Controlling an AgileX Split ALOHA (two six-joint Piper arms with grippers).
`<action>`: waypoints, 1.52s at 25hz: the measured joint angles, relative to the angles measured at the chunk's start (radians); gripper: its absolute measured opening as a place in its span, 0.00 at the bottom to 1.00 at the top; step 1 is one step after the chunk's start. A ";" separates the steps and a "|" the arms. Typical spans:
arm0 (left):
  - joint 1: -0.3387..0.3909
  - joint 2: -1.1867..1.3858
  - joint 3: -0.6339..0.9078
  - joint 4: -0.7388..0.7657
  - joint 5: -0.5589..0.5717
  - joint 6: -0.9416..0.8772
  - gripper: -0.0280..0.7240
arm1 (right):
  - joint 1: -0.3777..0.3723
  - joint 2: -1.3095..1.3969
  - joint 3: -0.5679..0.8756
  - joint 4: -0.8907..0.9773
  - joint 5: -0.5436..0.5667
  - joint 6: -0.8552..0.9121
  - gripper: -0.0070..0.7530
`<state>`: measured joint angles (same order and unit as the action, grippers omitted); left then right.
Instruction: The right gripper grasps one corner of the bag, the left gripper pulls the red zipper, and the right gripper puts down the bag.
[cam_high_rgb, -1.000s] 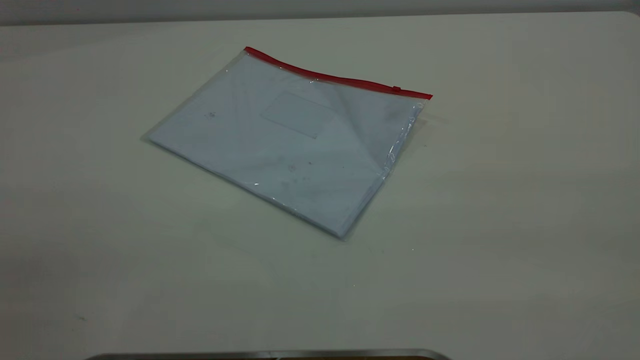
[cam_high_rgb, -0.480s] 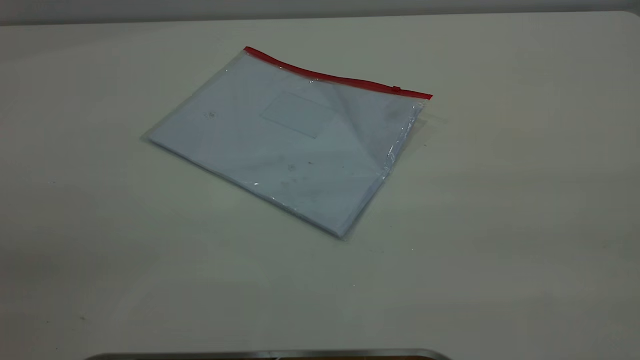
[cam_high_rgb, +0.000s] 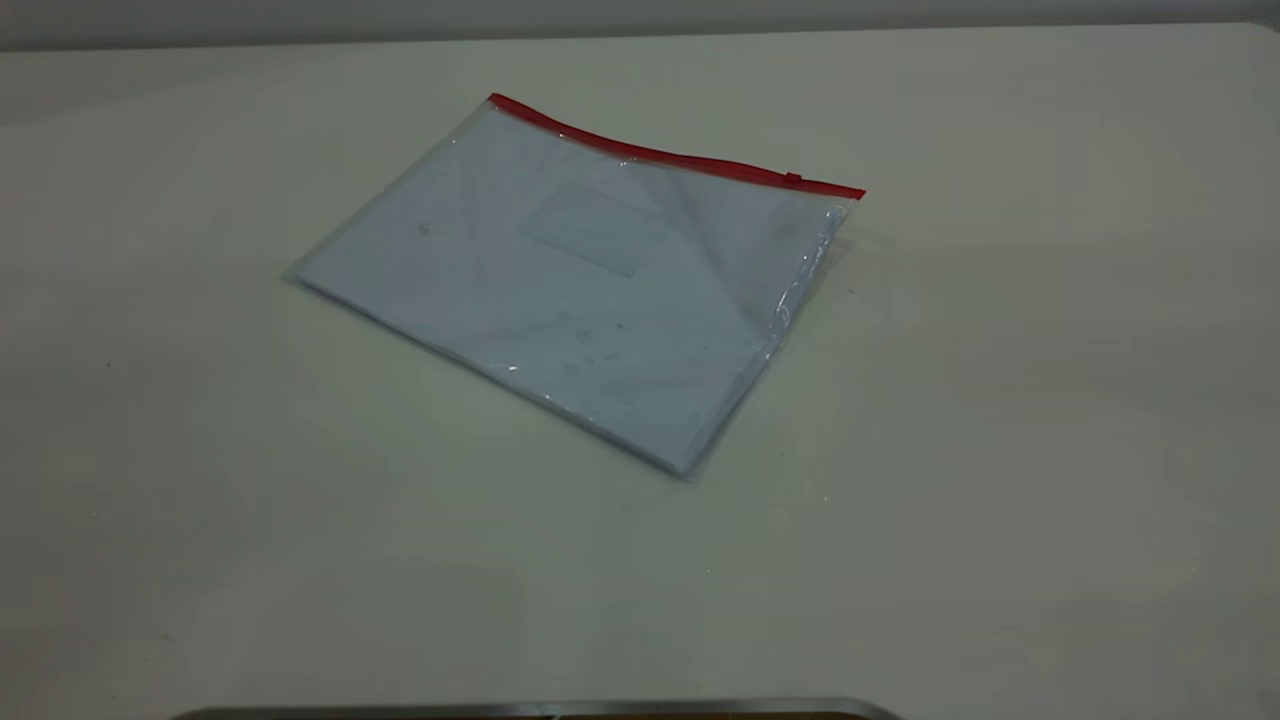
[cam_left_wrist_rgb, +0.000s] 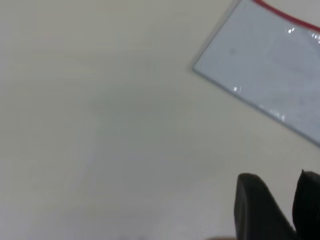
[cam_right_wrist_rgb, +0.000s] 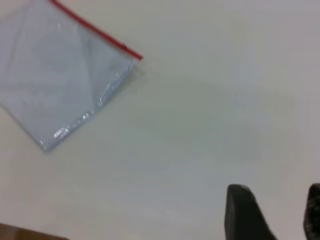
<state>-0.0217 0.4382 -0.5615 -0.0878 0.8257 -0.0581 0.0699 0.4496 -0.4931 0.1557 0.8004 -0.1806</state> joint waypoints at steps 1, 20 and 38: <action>0.000 0.058 -0.010 -0.014 -0.047 0.025 0.39 | 0.000 0.073 0.000 0.014 -0.046 -0.019 0.49; 0.000 1.025 -0.325 -0.596 -0.417 0.813 0.77 | 0.000 1.409 -0.322 1.222 -0.285 -1.190 0.62; 0.000 1.151 -0.410 -0.783 -0.423 1.033 0.77 | -0.003 2.019 -0.850 1.310 -0.007 -1.331 0.72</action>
<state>-0.0217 1.5893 -0.9711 -0.8704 0.4024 0.9753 0.0667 2.4681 -1.3432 1.4656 0.7931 -1.5117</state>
